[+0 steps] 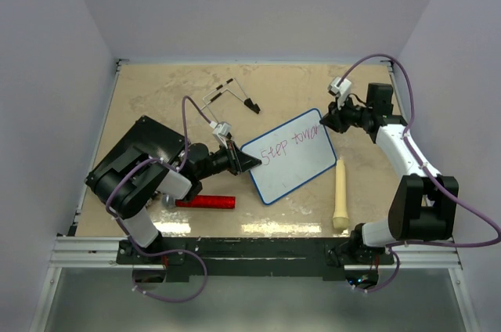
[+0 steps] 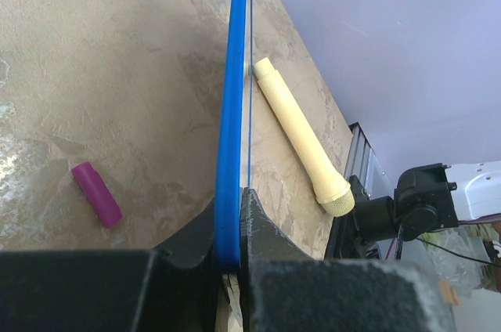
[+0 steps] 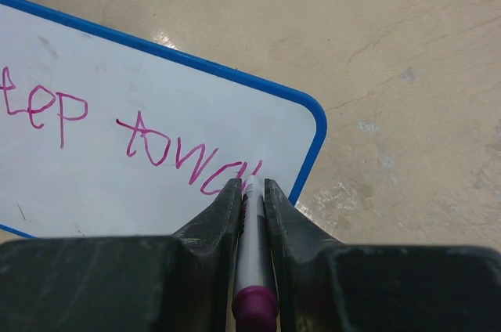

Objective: Write a sentence on the whiteboard

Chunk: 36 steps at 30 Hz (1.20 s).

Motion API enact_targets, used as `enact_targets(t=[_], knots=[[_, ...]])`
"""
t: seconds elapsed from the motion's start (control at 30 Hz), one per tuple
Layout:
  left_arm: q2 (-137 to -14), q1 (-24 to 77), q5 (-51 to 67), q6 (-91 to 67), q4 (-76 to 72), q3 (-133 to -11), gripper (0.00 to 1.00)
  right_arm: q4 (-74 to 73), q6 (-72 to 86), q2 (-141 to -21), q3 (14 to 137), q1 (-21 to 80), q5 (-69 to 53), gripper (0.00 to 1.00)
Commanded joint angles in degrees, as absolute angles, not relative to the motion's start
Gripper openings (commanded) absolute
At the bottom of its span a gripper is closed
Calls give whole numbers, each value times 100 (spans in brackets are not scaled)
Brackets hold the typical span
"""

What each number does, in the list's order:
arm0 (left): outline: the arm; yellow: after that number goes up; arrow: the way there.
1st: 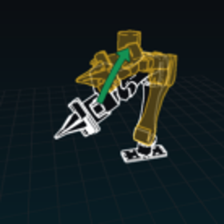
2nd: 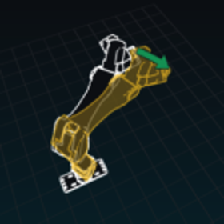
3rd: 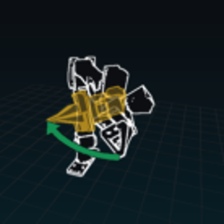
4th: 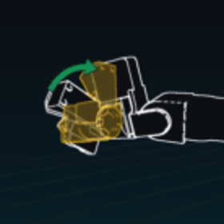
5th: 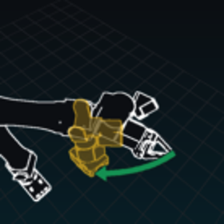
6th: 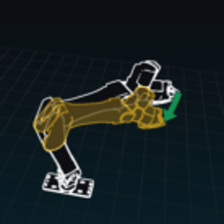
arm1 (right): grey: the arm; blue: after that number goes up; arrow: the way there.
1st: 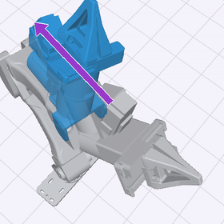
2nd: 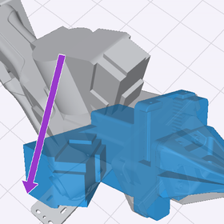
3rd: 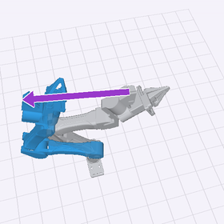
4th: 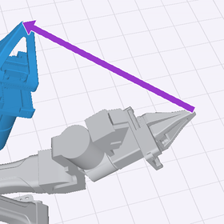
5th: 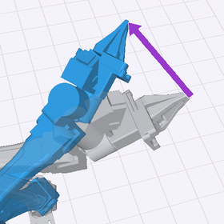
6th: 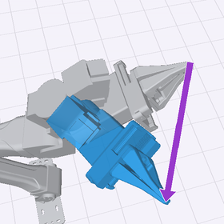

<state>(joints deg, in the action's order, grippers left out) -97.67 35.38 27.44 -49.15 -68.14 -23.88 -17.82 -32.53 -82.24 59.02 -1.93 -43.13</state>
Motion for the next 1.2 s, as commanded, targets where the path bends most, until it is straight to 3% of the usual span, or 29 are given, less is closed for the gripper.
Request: enact_targets(t=[0.0, 1.17], knots=[[-9800, 3568, 2900, -4623, -7277, -2426, 0, -1415, -3146, -8262, 6143, -237, -4254, 0], [-9835, 3568, 2927, -4632, -7286, -2470, 0, -1476, -3269, -8367, 6267, -422, -4307, 0]])
